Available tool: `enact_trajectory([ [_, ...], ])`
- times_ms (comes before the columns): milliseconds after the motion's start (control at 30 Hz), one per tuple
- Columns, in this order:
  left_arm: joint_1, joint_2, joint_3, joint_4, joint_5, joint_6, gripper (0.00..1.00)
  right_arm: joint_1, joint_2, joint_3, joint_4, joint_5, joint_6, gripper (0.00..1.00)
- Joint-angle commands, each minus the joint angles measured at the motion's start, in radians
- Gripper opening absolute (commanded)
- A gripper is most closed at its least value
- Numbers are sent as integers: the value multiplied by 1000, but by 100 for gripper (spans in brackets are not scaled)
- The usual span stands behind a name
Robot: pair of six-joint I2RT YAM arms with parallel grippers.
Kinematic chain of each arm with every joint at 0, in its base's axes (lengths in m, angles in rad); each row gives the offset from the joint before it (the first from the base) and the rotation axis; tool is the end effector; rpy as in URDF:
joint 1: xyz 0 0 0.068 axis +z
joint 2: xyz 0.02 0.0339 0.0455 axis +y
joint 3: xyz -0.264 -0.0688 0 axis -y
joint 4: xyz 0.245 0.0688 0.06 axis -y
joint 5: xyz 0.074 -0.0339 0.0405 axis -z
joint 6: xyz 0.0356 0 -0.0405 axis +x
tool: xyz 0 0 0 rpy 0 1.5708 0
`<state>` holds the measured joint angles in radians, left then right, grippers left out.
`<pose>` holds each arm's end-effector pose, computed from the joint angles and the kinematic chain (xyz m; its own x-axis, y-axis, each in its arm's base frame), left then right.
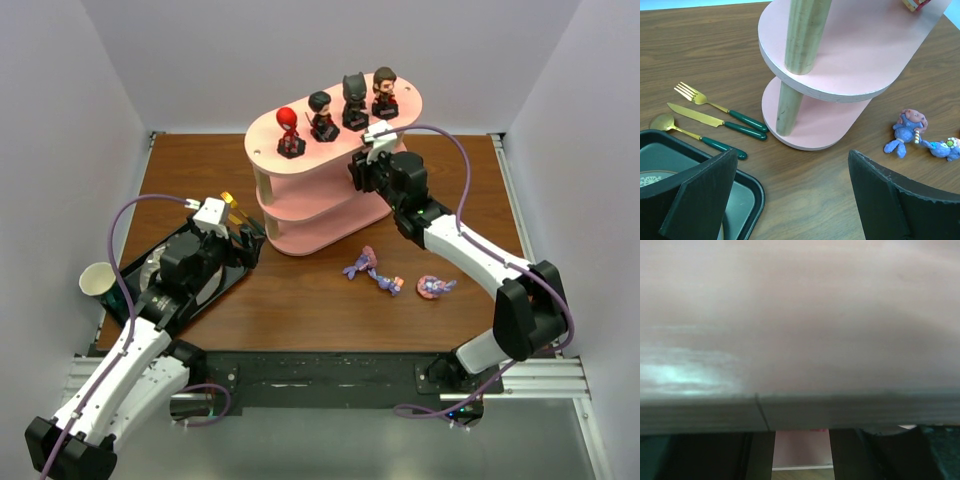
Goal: Place and organize the plastic toys onto the shelf
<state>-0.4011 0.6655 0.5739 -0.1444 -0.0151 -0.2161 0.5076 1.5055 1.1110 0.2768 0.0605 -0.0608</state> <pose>0.1552 -0.0652 0.2882 -0.2911 -0.1094 -0.9504 0.3219 0.9243 -0.2050 0.3163 0.1735 0.3253 -0.0761 -0.1118 -0.9908 -0.4382 0.8964 -0.0674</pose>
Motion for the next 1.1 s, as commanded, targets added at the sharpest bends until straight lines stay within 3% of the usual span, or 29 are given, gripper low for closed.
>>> enact_trajectory([
  [0, 5, 0, -9, 20, 3, 21, 96, -11, 16, 43, 33, -17, 1, 17],
  [200, 5, 2, -11, 20, 4, 21, 96, -20, 15, 33, 30, -33, 22, 26],
  [667, 5, 2, -11, 20, 6, 21, 96, -32, 10, 30, 25, -50, 52, 60],
  [1067, 5, -4, -11, 22, 7, 20, 96, -35, -54, 20, -1, -57, 85, 74],
])
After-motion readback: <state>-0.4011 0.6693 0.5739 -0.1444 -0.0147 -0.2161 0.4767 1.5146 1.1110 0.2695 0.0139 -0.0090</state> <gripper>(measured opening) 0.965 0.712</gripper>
